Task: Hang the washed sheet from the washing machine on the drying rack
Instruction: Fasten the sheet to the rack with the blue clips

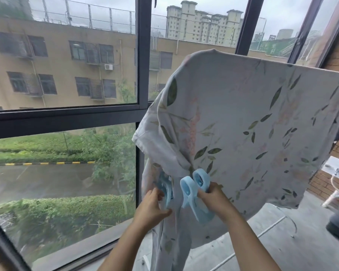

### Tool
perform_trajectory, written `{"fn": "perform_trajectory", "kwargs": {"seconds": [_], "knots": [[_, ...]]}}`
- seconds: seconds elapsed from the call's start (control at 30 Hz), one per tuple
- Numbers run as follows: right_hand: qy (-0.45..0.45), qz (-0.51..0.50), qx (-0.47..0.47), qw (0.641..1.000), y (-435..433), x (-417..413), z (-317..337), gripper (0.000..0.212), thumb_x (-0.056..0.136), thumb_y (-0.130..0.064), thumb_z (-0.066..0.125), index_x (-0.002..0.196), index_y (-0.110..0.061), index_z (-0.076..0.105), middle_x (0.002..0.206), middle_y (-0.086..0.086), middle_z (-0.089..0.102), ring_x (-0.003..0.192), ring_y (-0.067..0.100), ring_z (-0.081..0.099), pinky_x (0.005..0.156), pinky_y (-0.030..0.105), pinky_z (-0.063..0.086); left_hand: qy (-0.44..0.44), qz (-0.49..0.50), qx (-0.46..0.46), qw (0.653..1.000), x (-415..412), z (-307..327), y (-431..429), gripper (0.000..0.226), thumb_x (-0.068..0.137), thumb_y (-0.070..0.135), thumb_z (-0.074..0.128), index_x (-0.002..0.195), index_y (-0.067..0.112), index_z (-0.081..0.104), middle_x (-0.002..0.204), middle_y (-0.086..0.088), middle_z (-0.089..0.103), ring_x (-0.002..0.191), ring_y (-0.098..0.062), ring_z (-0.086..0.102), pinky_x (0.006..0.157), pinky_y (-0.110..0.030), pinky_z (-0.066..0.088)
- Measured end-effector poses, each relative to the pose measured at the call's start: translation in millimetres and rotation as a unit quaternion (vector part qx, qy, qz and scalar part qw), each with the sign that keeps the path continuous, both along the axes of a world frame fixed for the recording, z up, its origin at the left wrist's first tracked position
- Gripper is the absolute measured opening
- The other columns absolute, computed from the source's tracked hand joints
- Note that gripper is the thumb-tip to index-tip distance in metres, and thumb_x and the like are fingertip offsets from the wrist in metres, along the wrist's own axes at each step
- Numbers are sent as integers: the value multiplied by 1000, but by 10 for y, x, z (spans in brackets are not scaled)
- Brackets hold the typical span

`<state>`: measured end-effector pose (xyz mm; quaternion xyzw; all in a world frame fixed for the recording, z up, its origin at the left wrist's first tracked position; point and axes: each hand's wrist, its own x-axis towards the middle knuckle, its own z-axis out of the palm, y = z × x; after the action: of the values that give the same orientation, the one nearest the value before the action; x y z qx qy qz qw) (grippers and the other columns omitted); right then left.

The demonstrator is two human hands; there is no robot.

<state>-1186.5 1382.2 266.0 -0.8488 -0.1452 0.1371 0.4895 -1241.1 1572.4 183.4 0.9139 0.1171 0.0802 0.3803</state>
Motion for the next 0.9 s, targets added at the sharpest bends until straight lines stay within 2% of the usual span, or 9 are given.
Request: {"fn": "perform_trajectory", "kwargs": {"seconds": [0.2, 0.27, 0.4, 0.5, 0.57, 0.63, 0.73, 0.8, 0.9], "knots": [[-38, -53, 34, 997, -227, 353, 21, 15, 91, -26, 62, 101, -15, 61, 89, 1, 63, 75, 10, 57, 63, 25, 42, -28, 59, -40, 997, -19, -39, -5, 13, 71, 19, 62, 79, 28, 58, 78, 11, 64, 71, -9, 62, 67, -35, 52], [-52, -61, 43, 996, -301, 464, 6, 18, 91, -25, 62, 105, -13, 61, 89, 1, 62, 80, 16, 58, 66, 27, 41, -40, 98, -36, 994, -33, -39, 7, 18, 76, 13, 61, 73, 29, 55, 73, 7, 63, 70, -14, 62, 64, -34, 49], [-74, -55, 60, 994, -392, 617, 7, 28, 90, -24, 63, 114, -11, 60, 97, 5, 64, 82, 18, 59, 69, 26, 40, -88, 168, -11, 982, -81, -47, -42, 9, 88, 13, 57, 90, 21, 61, 78, -1, 66, 72, -22, 60, 63, -34, 46], [-76, -34, 63, 995, -385, 681, -16, 33, 90, -23, 64, 119, -9, 59, 102, 7, 64, 90, 22, 60, 75, 28, 41, -108, 188, -23, 976, -90, -123, -245, 12, 96, 15, 45, 96, 21, 55, 87, -2, 61, 80, -25, 56, 67, -38, 44], [-80, -17, 66, 994, -382, 688, -35, 35, 90, -26, 64, 119, -8, 58, 104, 8, 65, 94, 25, 61, 76, 28, 41, -97, 182, -44, 978, -86, -180, -417, 11, 99, 27, 39, 101, 26, 49, 98, 2, 57, 90, -22, 56, 74, -39, 46], [-78, -2, 65, 995, -404, 699, -56, 38, 91, -30, 62, 121, -8, 58, 108, 9, 65, 97, 24, 61, 77, 28, 41, -76, 190, -55, 977, -74, -210, -565, 26, 96, 47, 40, 113, 28, 43, 113, 5, 53, 100, -20, 56, 79, -38, 47], [-69, 22, 65, 995, -468, 730, -58, 39, 91, -32, 61, 120, -7, 57, 109, 9, 65, 93, 21, 60, 74, 26, 41, -48, 237, -28, 970, -54, -206, -715, 71, 79, 69, 50, 130, 25, 27, 131, 5, 41, 115, -20, 51, 80, -35, 45], [-63, 36, 62, 995, -506, 753, -56, 40, 90, -34, 62, 119, -7, 57, 108, 10, 65, 91, 20, 60, 70, 25, 41, -50, 272, 4, 961, -35, -195, -822, 95, 67, 76, 58, 135, 23, 18, 136, 0, 36, 118, -23, 47, 84, -40, 48], [-56, 52, 51, 996, -535, 768, -59, 43, 89, -38, 62, 119, -7, 57, 107, 9, 65, 93, 21, 61, 72, 26, 43, -63, 320, 46, 944, 51, -204, -999, 105, 60, 74, 66, 137, 22, 16, 134, -4, 33, 116, -26, 47, 82, -44, 52]]}}
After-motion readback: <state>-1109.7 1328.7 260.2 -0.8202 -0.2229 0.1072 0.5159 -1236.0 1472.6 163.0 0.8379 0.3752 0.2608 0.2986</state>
